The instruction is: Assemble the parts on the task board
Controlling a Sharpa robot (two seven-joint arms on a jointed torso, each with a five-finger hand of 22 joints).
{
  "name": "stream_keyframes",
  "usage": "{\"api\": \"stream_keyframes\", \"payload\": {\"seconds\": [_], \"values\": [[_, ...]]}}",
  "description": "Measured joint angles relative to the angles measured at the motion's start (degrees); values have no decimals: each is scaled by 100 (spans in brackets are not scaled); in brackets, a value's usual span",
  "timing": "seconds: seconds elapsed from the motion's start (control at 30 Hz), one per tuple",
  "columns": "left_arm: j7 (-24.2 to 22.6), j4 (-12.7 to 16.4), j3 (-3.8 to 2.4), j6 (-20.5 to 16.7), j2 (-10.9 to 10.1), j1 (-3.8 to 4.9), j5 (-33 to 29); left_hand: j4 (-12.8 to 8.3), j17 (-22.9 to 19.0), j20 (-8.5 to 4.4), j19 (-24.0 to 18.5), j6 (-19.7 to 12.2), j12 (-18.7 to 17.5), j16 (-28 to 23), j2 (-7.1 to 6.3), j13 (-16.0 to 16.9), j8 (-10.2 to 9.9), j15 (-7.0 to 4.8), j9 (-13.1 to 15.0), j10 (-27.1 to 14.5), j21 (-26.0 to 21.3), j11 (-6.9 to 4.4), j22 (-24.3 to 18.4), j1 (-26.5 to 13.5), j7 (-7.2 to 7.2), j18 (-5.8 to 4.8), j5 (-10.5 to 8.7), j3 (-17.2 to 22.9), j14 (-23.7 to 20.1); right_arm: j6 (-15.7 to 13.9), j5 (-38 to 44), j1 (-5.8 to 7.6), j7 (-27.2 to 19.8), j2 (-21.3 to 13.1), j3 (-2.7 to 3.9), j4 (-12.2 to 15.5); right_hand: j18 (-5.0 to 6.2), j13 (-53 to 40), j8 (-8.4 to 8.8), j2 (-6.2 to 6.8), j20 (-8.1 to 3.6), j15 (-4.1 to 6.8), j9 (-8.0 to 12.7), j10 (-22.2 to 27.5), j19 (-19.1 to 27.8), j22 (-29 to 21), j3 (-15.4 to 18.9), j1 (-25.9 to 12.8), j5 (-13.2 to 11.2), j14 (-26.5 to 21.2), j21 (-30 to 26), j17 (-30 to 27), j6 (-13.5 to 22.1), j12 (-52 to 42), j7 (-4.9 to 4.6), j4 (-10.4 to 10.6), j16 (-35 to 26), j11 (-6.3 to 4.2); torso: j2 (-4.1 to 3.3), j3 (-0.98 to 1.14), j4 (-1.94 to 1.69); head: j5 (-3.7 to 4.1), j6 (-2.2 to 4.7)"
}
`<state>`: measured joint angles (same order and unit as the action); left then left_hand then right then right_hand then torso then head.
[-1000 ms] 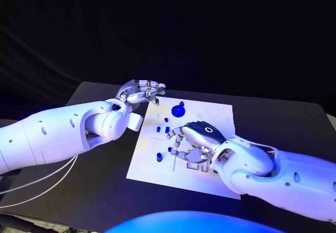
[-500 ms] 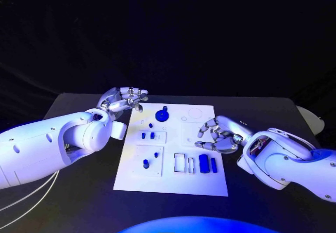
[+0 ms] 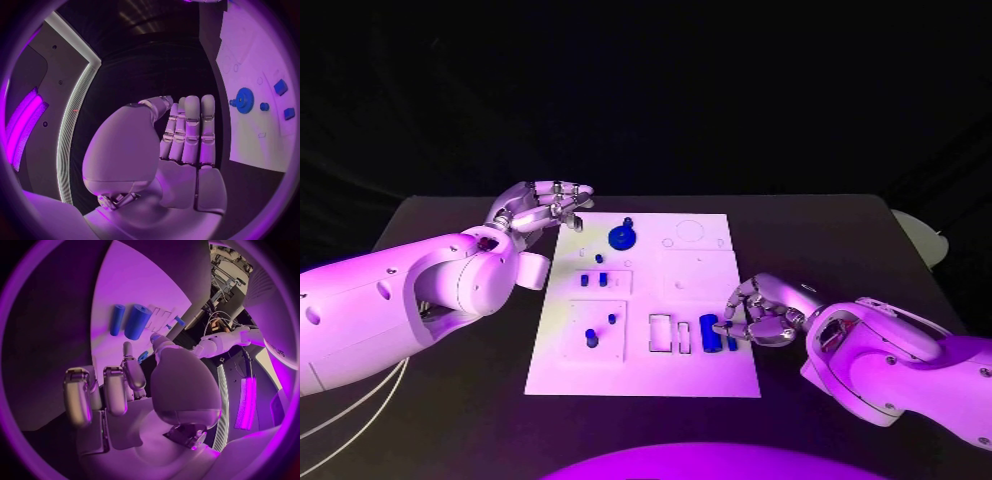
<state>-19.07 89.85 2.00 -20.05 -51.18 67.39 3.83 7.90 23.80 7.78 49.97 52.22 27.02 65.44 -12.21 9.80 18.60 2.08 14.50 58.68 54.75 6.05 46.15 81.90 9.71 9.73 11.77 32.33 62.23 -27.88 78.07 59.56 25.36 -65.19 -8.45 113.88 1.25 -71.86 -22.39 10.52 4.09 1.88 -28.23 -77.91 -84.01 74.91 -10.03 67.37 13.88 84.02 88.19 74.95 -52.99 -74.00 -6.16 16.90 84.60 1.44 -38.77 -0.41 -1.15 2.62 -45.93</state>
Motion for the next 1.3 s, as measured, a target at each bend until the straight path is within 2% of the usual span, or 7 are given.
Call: {"api": "stream_keyframes", "payload": {"seconds": [0.33, 0.67, 1.17, 1.3], "values": [[1, 14, 3, 12, -20, 0, 0, 0, 0, 0, 0, 0, 0, 0, 0, 6, 0, 0, 0, -21, 0, -21, 0, 0, 0, 0, 0, 0, 0, -46, 376, -95, 339, 145, -1, -29, -1, -13, -22, -41, 0, 33, -8, 0, 0, -1, 64, -41, 0, -6, 23, -1, 0, 0, 0, -15, 21, 0, -2, -8, -13, 21, -41], [3, 23, 3, 18, -37, 0, 0, 0, 1, 0, 0, 0, 0, 0, 0, 6, 0, 0, 0, -21, 0, -21, 0, 0, 0, 0, 0, 0, 0, -45, 522, -205, 464, 338, -2, -131, 0, -25, -44, -41, 1, 40, -14, -20, 0, 4, 80, -41, 0, 1, 23, -2, -18, -28, 18, 1, 21, -21, -3, -11, -10, -5, -74], [5, 33, 3, 21, -50, 0, 0, 0, 1, 0, 0, 0, 0, 0, 0, 6, 0, 0, 0, -21, 0, -21, 0, 0, 0, 0, 0, 0, 0, -12, 599, -293, 531, 568, -1, -332, 0, -51, -66, -42, 1, 40, -26, -20, 1, 3, 112, -40, 31, 1, 23, -3, -18, -28, 18, -31, 21, -20, 3, -14, -10, -58, -89], [6, 35, 3, 23, -54, 0, 0, 0, 1, 0, 0, 0, 0, 0, 0, 5, 0, 0, 0, -21, 0, -21, 0, 0, 0, 0, 0, 0, 0, -6, 632, -316, 539, 645, 14, -419, 0, -69, -111, -105, -12, 40, -58, -20, 14, 3, 143, 22, 125, 1, 44, -3, -19, -27, 17, -31, 39, -20, 3, -14, -11, -63, -92]]}}
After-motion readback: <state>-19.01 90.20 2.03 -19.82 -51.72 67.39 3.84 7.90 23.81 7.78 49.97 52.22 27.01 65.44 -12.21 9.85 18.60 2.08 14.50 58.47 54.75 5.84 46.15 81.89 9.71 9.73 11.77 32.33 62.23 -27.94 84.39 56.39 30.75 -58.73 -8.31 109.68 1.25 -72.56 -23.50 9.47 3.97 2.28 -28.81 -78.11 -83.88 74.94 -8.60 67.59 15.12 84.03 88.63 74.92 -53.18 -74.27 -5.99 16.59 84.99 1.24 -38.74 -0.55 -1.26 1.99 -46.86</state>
